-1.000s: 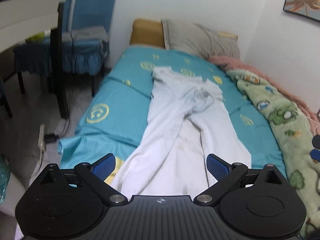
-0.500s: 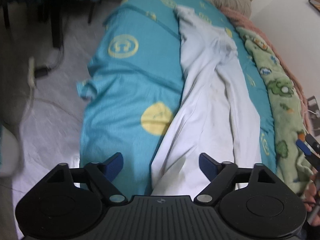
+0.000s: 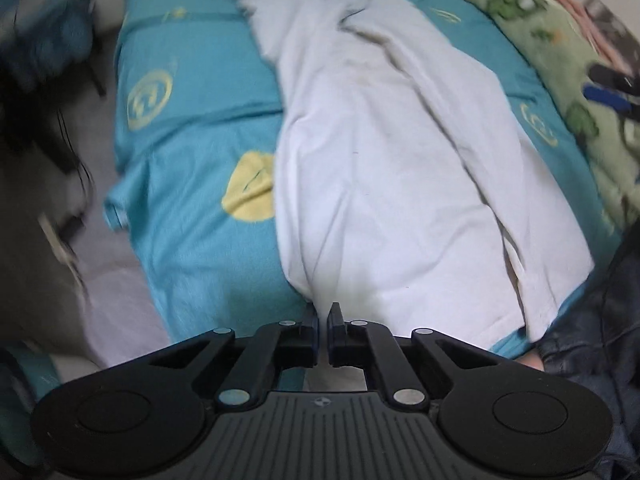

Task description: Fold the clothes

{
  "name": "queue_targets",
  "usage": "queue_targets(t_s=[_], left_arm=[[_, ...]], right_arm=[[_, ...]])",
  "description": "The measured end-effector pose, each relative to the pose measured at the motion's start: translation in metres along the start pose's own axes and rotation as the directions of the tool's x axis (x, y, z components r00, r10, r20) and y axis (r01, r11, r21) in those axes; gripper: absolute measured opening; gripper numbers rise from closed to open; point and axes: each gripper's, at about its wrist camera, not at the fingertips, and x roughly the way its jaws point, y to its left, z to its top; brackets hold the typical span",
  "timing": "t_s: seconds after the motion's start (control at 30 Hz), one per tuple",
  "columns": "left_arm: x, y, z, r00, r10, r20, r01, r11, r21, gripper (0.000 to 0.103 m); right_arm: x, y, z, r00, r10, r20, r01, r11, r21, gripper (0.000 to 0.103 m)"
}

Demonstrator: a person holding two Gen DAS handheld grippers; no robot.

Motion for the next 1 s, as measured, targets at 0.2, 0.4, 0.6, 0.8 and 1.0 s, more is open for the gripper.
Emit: queue_targets(t_s=[0.2, 0.4, 0.6, 0.8, 1.0], left_arm=[[-0.043, -0.082, 0.006, 0.985, 0.167, 0.052, -0.173, 0.970, 0.169, 0.004], [-0.052, -0.139, 0.022, 0.967, 0.245, 0.074, -0.255, 0.944, 0.211, 0.003], [-0.018, -0.160, 0.030, 0.971, 0.239, 0.024, -0.240, 0.962, 0.132, 0.004], [0.010, -0.179, 0.018, 0.999, 0.024, -0.029, -0.023, 0.998, 0.050, 0.019], [-0.017, -0.160, 0.014, 0.995, 0.051, 0.080, -0.052, 0.999, 0.006, 0.048]], right_arm=[[-0.002, -0.006, -0.001, 1.000, -0.002, -0.011, 0.002, 1.000, 0.023, 0.081], [-0.003, -0.014, -0.002, 1.000, -0.006, -0.025, 0.008, 0.999, 0.048, 0.081], [-0.003, -0.019, -0.002, 0.999, -0.001, -0.034, 0.003, 0.997, 0.074, 0.081], [-0.003, -0.024, 0.000, 0.999, 0.011, -0.039, -0.007, 0.995, 0.101, 0.081], [-0.003, -0.028, 0.001, 0.999, 0.023, -0.044, -0.018, 0.992, 0.128, 0.081]])
